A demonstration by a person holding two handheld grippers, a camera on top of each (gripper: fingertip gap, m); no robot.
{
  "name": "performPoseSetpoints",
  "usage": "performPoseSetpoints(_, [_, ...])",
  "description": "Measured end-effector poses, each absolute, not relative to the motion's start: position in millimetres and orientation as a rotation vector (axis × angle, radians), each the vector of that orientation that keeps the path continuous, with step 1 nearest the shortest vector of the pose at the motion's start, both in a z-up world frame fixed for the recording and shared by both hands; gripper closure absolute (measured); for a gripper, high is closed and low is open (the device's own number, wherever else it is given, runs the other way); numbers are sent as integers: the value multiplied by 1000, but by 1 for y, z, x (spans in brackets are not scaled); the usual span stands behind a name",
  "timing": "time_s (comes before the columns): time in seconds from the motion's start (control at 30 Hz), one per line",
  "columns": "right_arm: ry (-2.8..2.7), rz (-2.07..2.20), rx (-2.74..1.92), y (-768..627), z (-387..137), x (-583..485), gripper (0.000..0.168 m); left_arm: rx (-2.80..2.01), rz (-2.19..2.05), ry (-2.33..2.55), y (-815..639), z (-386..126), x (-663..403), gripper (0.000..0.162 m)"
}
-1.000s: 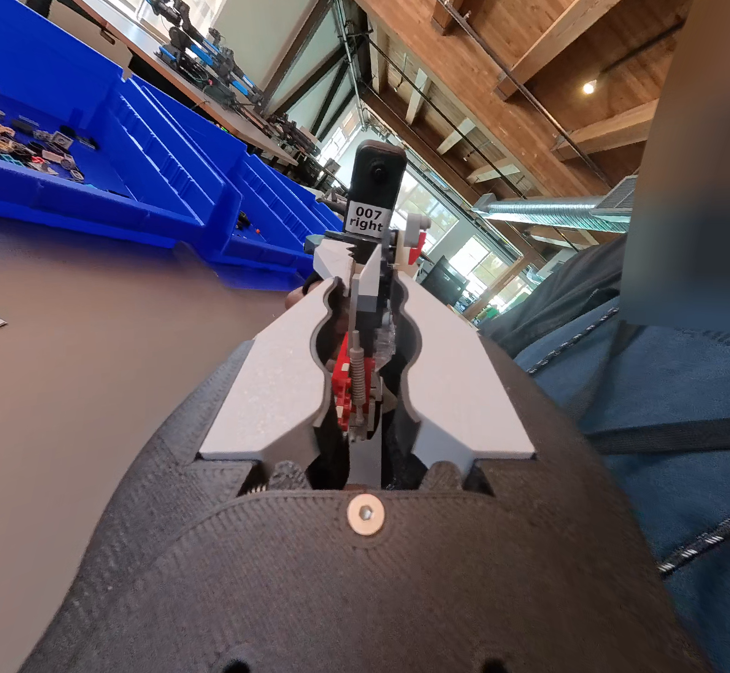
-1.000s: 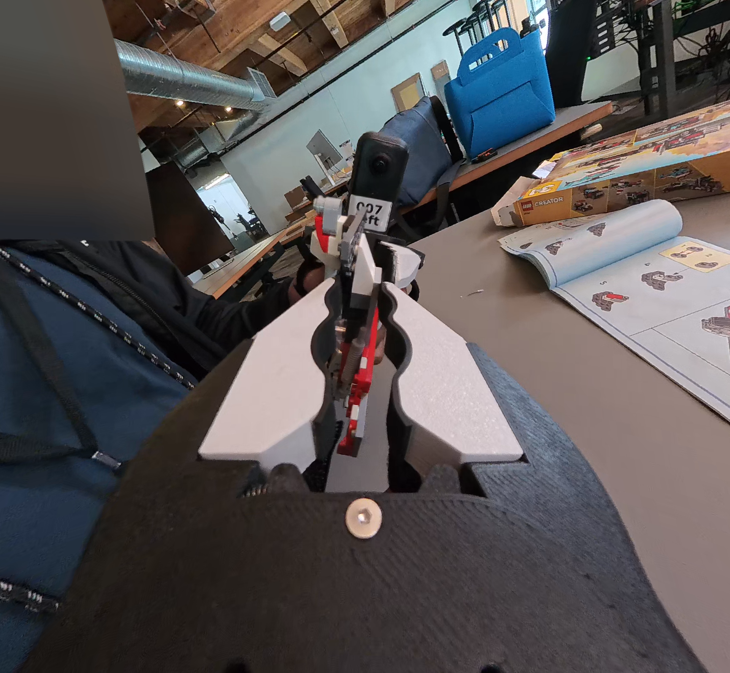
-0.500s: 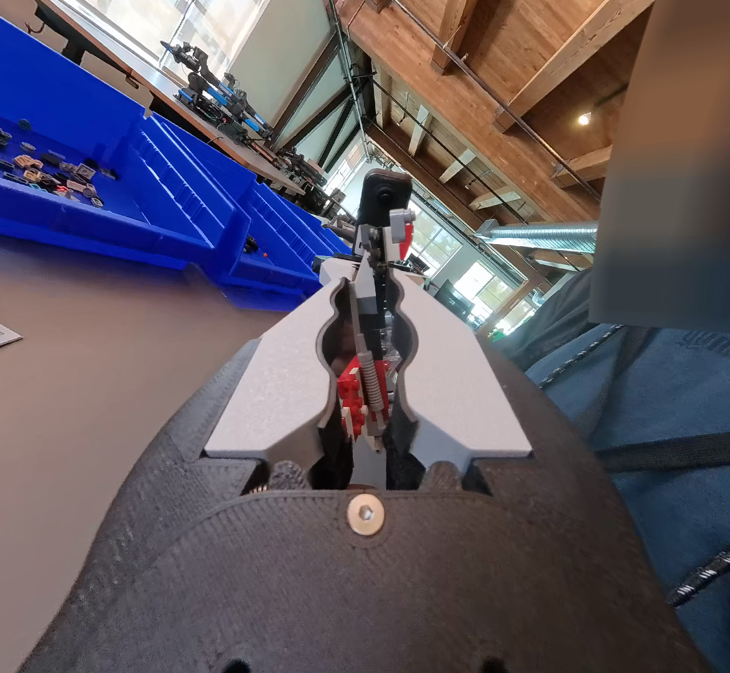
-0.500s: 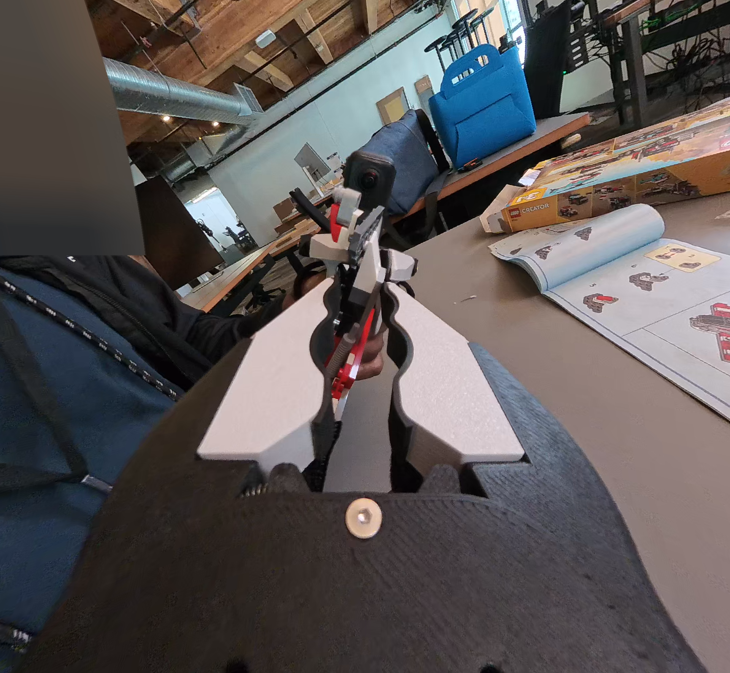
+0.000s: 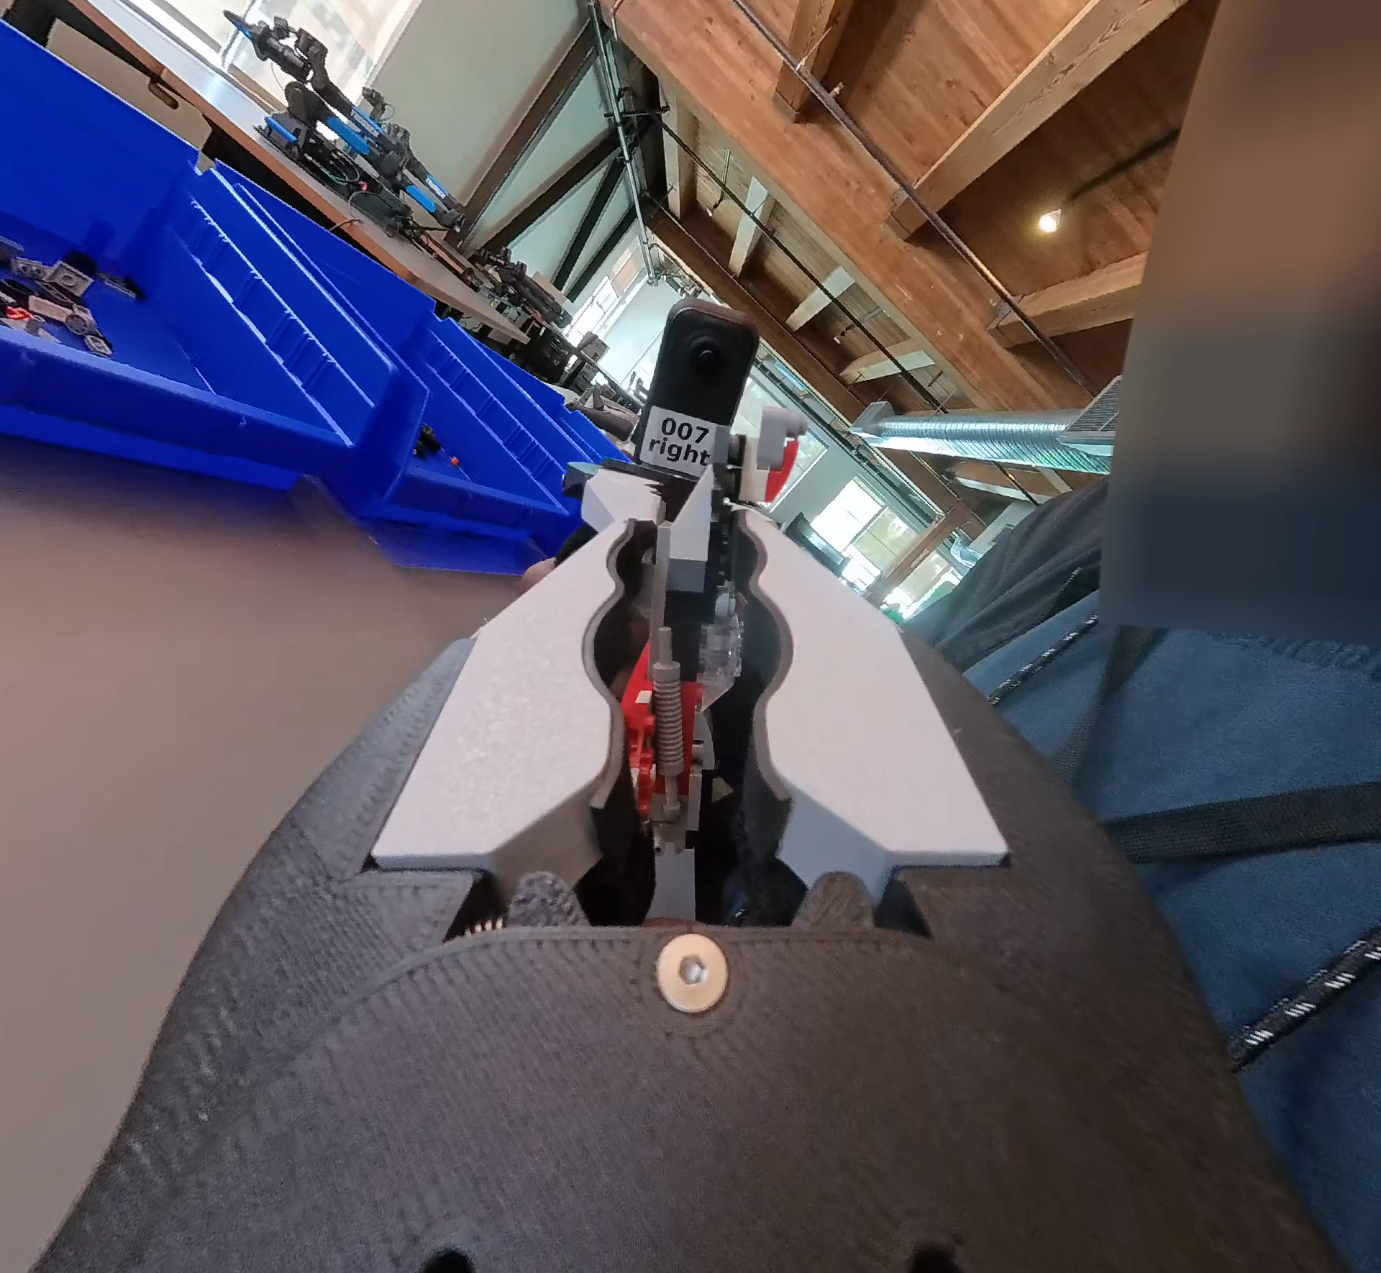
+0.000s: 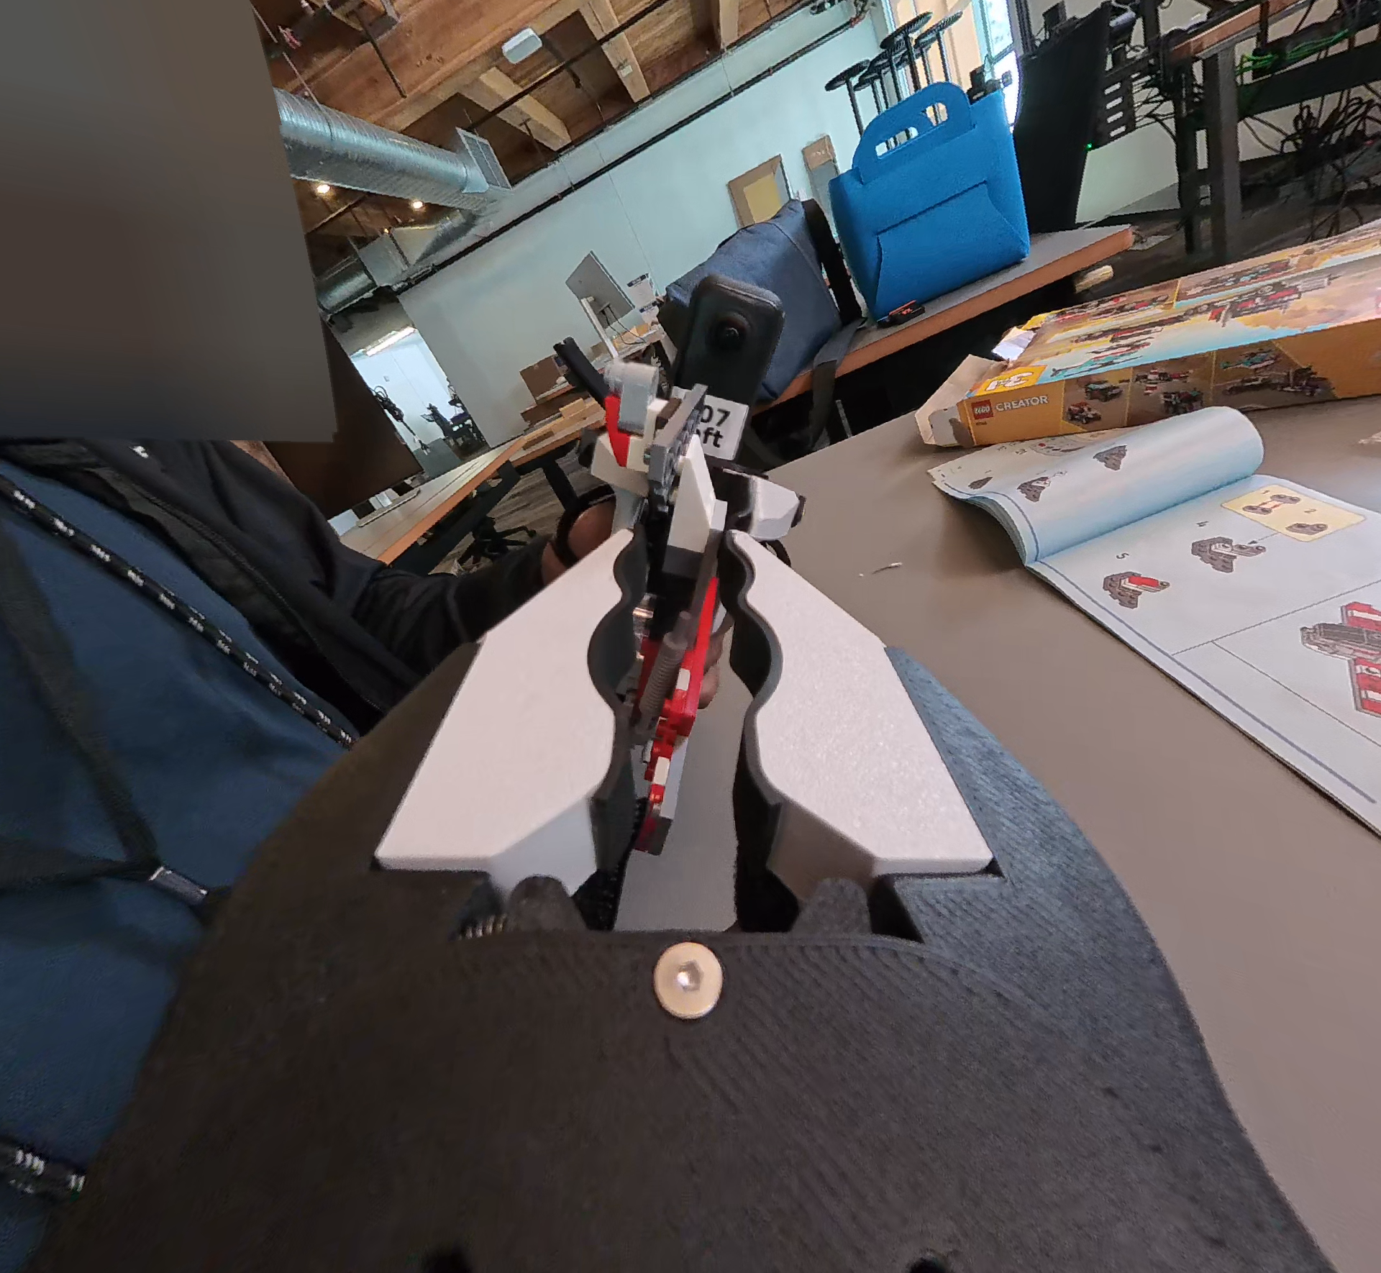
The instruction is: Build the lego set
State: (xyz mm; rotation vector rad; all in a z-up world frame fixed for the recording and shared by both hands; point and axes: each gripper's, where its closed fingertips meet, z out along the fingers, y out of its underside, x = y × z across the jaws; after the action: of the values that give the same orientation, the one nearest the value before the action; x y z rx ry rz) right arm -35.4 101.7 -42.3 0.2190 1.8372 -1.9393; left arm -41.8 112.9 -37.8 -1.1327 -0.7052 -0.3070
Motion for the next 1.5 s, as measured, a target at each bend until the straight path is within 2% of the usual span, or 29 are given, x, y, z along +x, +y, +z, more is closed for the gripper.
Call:
performPoseSetpoints(0.17, [1847,-1937,213,101,-41,-34,150,-1119,-294,-688,112,-35,-41,144])
performPoseSetpoints(0.47, [1825,-1970,240,99,-34,-32,149,-1112,-208,-656,108,-29,-39,145])
performPoseSetpoints(0.6, [1767,-2031,278,103,-23,-36,143,-1119,-135,-645,104,-28,-38,145])
performPoseSetpoints(0.9, [1772,-2080,277,105,-21,-37,155,-1162,-79,-618,109,-30,-36,145])
performPoseSetpoints(1.5, [1720,-2092,249,110,-18,-35,156,-1168,-88,-587,115,-26,-35,145])
